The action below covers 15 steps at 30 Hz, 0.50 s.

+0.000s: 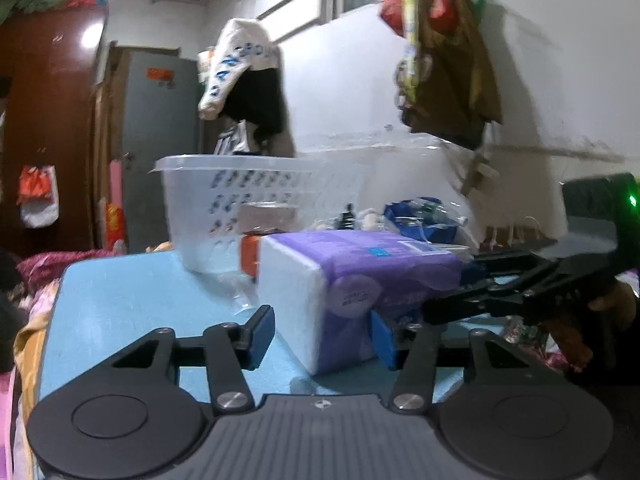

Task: Organize objects
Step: 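Close both grippers on the sides of the purple tissue pack, then lift the tissue pack with both grippers and release it into the white basket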

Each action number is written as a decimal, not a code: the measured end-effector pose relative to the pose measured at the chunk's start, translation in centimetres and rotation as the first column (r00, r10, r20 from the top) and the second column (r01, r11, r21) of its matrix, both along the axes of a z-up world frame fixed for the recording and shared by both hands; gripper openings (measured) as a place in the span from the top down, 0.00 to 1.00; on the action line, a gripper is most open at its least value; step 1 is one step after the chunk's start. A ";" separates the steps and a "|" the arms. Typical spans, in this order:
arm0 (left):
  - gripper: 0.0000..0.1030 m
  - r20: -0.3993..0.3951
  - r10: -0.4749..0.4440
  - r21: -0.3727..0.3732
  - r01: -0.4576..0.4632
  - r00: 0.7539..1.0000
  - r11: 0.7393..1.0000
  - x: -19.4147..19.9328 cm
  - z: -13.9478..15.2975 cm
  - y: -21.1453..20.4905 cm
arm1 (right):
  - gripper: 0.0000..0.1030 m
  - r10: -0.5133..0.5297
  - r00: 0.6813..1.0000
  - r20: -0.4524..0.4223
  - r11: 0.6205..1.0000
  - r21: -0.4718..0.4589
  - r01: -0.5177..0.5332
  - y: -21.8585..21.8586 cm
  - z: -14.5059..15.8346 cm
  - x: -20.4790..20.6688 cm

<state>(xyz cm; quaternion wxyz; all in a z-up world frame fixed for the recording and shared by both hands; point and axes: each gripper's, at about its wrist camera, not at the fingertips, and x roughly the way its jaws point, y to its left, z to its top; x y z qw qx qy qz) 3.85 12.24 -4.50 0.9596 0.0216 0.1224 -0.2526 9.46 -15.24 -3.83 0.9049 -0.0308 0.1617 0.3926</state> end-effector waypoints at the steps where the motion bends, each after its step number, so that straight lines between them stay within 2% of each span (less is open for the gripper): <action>1: 0.46 0.002 -0.024 0.009 0.024 1.000 1.000 0.0 0.0 -0.4 | 0.34 0.000 1.000 0.003 1.000 -0.003 0.000 0.1 0.0 0.0; 4: 0.46 0.024 -0.003 0.056 0.001 1.000 0.998 -0.4 0.1 -1.8 | 0.36 -0.007 1.000 0.020 1.000 -0.020 0.007 0.7 0.0 -0.2; 9: 0.52 0.062 0.035 0.049 -0.039 0.997 0.998 -2.1 1.0 -2.4 | 0.38 0.006 0.999 0.035 1.000 0.001 -0.006 -0.1 0.2 -0.8; 15: 0.53 0.160 0.102 0.082 -0.116 0.982 0.990 -4.2 5.1 -4.4 | 0.41 0.004 0.989 0.150 0.999 0.031 -0.009 -0.9 3.0 -2.5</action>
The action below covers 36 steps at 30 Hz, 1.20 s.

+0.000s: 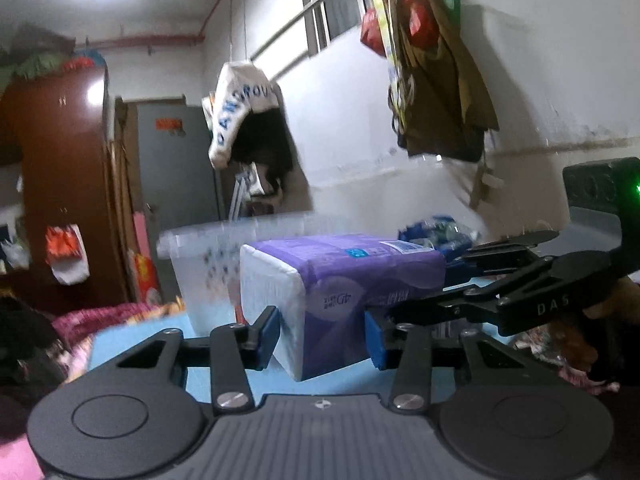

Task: Organize objects
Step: 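Lift the tissue pack with both grippers and release it into the white basket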

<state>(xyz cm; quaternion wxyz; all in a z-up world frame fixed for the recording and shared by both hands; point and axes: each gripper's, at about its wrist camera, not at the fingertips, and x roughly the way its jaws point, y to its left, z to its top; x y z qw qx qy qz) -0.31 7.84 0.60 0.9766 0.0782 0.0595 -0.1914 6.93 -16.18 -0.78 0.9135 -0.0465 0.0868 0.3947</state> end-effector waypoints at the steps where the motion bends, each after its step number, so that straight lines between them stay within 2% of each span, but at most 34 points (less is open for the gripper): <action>1: 0.53 0.022 0.006 0.006 -0.006 1.000 1.000 0.0 1.0 -0.4 | 0.42 0.000 1.000 0.020 1.000 0.005 0.000 -0.2 0.9 0.0; 6: 0.53 0.090 0.018 0.018 -0.019 0.996 1.000 3.1 6.1 -1.9 | 0.43 -0.021 0.994 0.106 1.000 0.001 0.021 -1.0 6.5 1.8; 10: 0.54 0.073 0.014 -0.031 -0.011 0.997 0.999 8.0 9.4 -2.2 | 0.43 -0.053 0.987 0.150 0.998 -0.020 0.056 -0.8 10.9 5.7; 14: 0.54 0.010 0.037 -0.026 -0.037 0.999 0.999 13.9 10.5 -2.9 | 0.45 -0.066 0.992 0.106 0.997 -0.038 0.070 -0.2 12.5 11.0; 18: 0.54 -0.077 0.060 -0.017 -0.061 0.995 0.998 19.1 10.2 -3.2 | 0.46 -0.080 0.997 0.005 0.996 -0.044 0.080 0.2 11.9 16.6; 24: 0.54 -0.217 0.088 0.000 -0.090 0.972 0.996 24.8 8.5 -3.1 | 0.46 -0.124 0.989 -0.086 0.988 -0.099 0.116 0.5 9.4 20.5; 31: 0.54 -0.307 0.150 0.053 -0.140 0.940 0.989 27.7 7.1 -3.6 | 0.47 -0.166 0.976 -0.141 0.973 -0.185 0.139 1.6 7.7 22.3; 36: 0.53 -0.321 0.186 0.081 -0.169 0.929 0.982 28.1 6.7 -3.8 | 0.47 -0.174 0.970 -0.170 0.967 -0.215 0.136 1.6 7.5 23.0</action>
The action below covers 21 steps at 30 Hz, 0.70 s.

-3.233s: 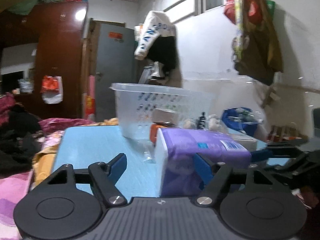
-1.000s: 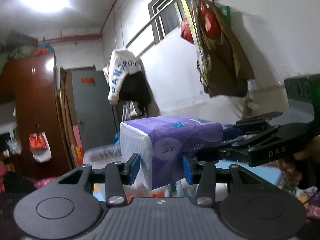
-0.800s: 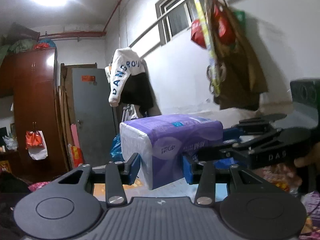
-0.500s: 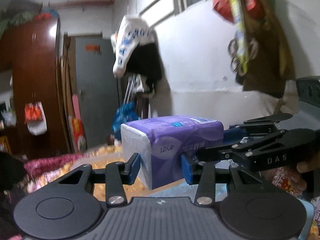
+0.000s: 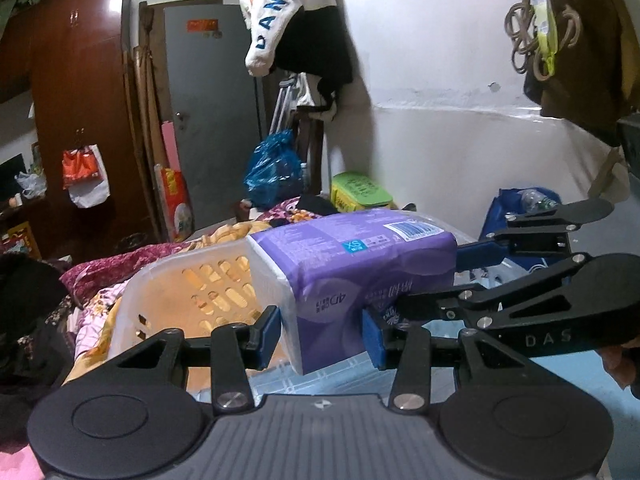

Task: Organize objects
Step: 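Lift the tissue pack with both grippers and release it into the white basket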

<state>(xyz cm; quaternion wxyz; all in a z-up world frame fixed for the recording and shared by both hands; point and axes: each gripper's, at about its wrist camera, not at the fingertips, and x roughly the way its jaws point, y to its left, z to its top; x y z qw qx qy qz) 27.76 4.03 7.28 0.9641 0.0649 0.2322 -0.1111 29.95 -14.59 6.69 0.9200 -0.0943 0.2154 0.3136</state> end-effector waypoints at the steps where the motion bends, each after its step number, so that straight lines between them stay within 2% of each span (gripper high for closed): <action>1: 0.53 0.016 0.013 -0.005 -0.013 1.000 1.000 -0.3 0.0 0.2 | 0.48 0.001 1.000 -0.006 1.000 -0.005 -0.001 0.2 0.1 0.2; 2: 0.46 0.040 0.027 -0.012 -0.027 0.999 1.000 -0.6 0.1 0.3 | 0.48 0.002 1.000 -0.010 1.000 -0.017 -0.002 0.2 0.0 0.3; 3: 0.34 0.065 0.046 -0.022 -0.045 0.997 0.999 -1.0 0.3 0.5 | 0.47 -0.006 1.000 0.000 1.000 -0.027 0.006 0.2 0.0 0.2; 4: 0.28 0.095 0.068 -0.039 -0.065 0.993 0.997 -1.8 0.5 0.9 | 0.40 -0.021 1.000 0.021 0.999 -0.033 0.022 0.2 0.1 -0.3; 5: 0.20 0.116 0.084 -0.055 -0.078 0.990 0.995 -2.3 0.7 1.1 | 0.25 -0.037 0.998 0.041 0.999 -0.031 0.038 0.0 0.4 -0.8; 7: 0.19 0.157 0.118 -0.082 -0.106 0.981 0.991 -4.2 1.1 1.4 | 0.04 -0.092 0.991 0.101 0.996 -0.006 0.093 -0.9 1.0 -2.5; 8: 0.17 0.168 0.148 -0.097 -0.133 0.975 0.986 -5.3 1.2 1.5 | 0.01 -0.105 0.986 0.132 0.994 0.020 0.103 -1.5 1.3 -3.4; 9: 0.13 0.171 0.171 -0.103 -0.155 0.970 0.982 -6.4 1.4 1.4 | 0.00 -0.106 0.982 0.157 0.994 0.055 0.098 -2.4 1.7 -4.5; 11: 0.11 0.168 0.209 -0.100 -0.194 0.963 0.976 -9.1 1.1 0.9 | 0.00 -0.119 0.976 0.182 0.989 0.112 0.099 -4.2 2.0 -7.2; 13: 0.11 0.169 0.193 -0.083 -0.181 0.966 0.980 -11.9 0.3 0.3 | 0.00 -0.113 0.976 0.185 0.982 0.173 0.081 -6.3 1.6 -10.5; 16: 0.11 0.165 0.155 -0.066 -0.145 0.974 0.987 -16.0 -1.6 -0.7 | 0.00 -0.087 0.975 0.205 0.977 0.209 0.043 -8.9 -0.1 -15.0; 18: 0.11 0.172 0.123 -0.096 -0.107 0.977 0.990 -18.5 -3.1 -1.0 | 0.00 -0.091 0.975 0.201 0.971 0.234 0.042 -10.5 -1.8 -17.5; 21: 0.11 0.158 0.088 -0.178 -0.059 0.984 0.982 -20.1 -4.7 -0.6 | 0.00 -0.078 0.986 0.146 0.965 0.258 0.038 -11.8 -4.7 -19.4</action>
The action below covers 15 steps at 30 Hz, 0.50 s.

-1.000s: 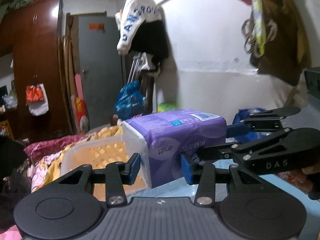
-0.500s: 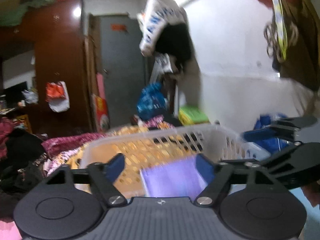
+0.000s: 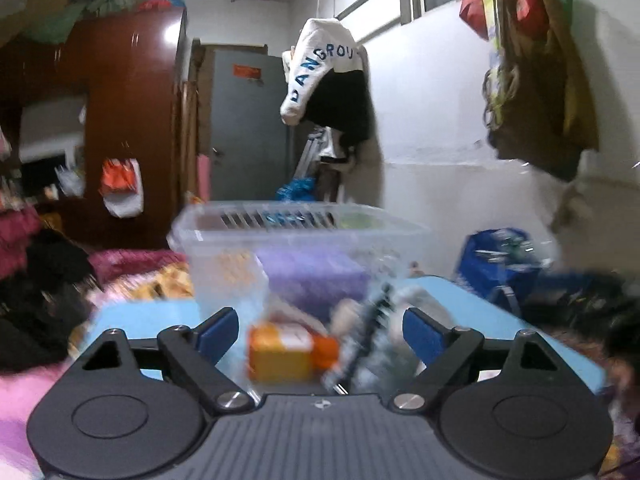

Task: Organize objects
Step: 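Lift the tissue pack with both grippers and release it into the white basket, then grasp the orange-capped bottle with the left gripper while the right gripper grasps the purple packet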

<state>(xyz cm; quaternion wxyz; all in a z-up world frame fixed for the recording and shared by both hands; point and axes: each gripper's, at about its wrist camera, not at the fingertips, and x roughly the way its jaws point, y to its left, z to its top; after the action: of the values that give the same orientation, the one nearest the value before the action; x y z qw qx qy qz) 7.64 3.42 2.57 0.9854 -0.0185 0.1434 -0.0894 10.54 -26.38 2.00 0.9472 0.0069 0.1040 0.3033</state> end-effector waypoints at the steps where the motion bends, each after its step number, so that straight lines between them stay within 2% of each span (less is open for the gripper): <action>1: 0.11 -0.011 -0.010 -0.028 0.010 1.000 1.000 -0.1 -0.5 0.2 | 0.00 0.008 1.000 -0.026 1.000 0.023 -0.007 -0.6 -1.2 -0.4; 4: 0.11 -0.049 -0.023 -0.069 0.019 0.999 0.997 0.2 -2.2 0.5 | 0.00 0.051 0.989 -0.136 0.997 0.059 -0.043 -0.9 -2.8 1.0; 7: 0.12 -0.068 -0.033 -0.084 0.027 0.997 0.996 0.3 -3.2 0.3 | 0.00 0.031 0.985 -0.170 0.998 0.067 -0.019 -0.9 -2.9 2.3; 10: 0.13 -0.076 -0.022 -0.070 0.016 0.997 0.997 0.4 -3.5 0.0 | 0.00 0.022 0.986 -0.167 0.998 0.070 -0.010 -1.4 -2.3 2.8; 13: 0.14 -0.083 -0.033 -0.092 0.025 0.996 0.995 0.6 -3.7 0.1 | 0.00 0.008 0.990 -0.142 0.998 0.062 0.001 -1.7 -1.7 3.1; 15: 0.14 -0.083 -0.045 -0.097 0.037 0.996 0.995 0.6 -3.9 -0.1 | 0.00 0.001 0.988 -0.155 0.997 0.076 0.011 -2.3 -2.7 2.5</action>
<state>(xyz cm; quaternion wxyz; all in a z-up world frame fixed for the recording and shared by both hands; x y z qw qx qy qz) 8.22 3.28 -1.30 0.9744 -0.0665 0.1809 -0.1157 13.03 -28.67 -0.69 0.9360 0.0669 0.1656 0.3033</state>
